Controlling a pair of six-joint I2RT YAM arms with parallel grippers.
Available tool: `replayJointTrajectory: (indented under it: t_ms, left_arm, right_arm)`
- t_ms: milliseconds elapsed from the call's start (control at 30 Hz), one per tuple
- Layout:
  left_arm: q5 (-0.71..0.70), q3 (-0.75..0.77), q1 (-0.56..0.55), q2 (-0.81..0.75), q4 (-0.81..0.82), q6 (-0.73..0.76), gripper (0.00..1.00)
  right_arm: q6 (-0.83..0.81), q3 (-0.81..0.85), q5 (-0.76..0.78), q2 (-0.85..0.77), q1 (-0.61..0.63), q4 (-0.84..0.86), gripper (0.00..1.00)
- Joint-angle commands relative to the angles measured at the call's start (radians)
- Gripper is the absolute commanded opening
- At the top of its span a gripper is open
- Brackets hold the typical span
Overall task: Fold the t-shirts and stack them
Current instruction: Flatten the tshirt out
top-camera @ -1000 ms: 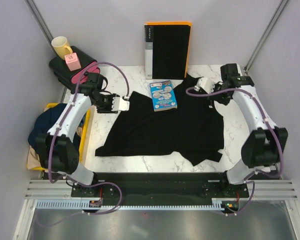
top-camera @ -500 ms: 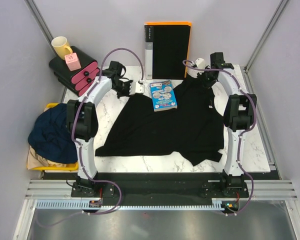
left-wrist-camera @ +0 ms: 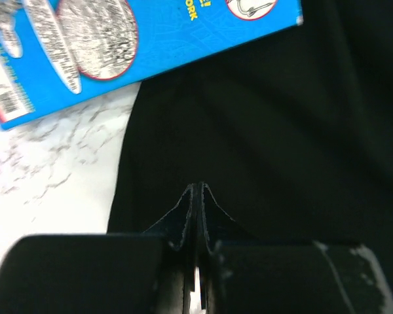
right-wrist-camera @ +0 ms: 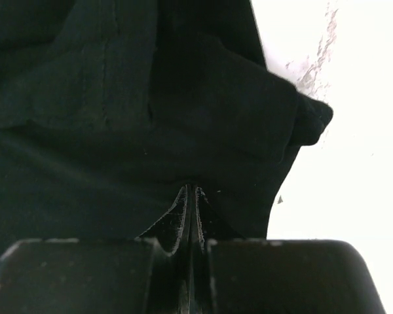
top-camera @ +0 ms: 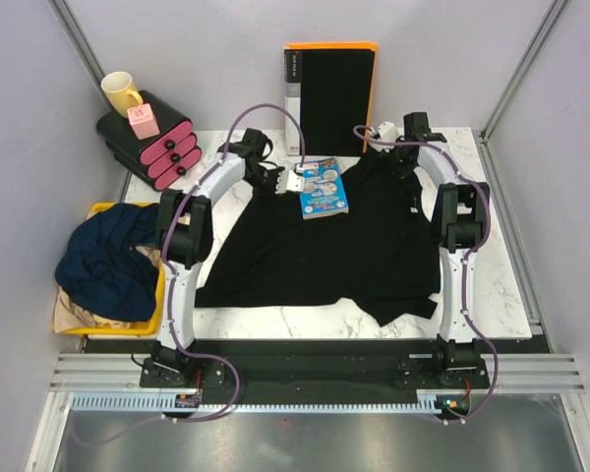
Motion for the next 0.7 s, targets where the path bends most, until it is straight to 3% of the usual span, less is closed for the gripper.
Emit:
replayJointTrajectory:
  t_ms: [0, 267, 667]
  left_arm:
    - [-0.102, 0.109, -0.007, 0.088, 0.0, -0.025, 0.02]
    - [-0.38, 0.126, -0.016, 0.191, 0.206, -0.067, 0.02]
    - [-0.667, 0.04, -0.013, 0.234, 0.274, -0.085, 0.02]
  right_arm:
    - [0.021, 0.046, 0.006, 0.009, 0.008, 0.065, 0.0]
    - [0.022, 0.058, 0.033, 0.044, 0.014, 0.082, 0.0]
    - [-0.024, -0.081, 0.211, -0.034, -0.039, 0.076, 0.0]
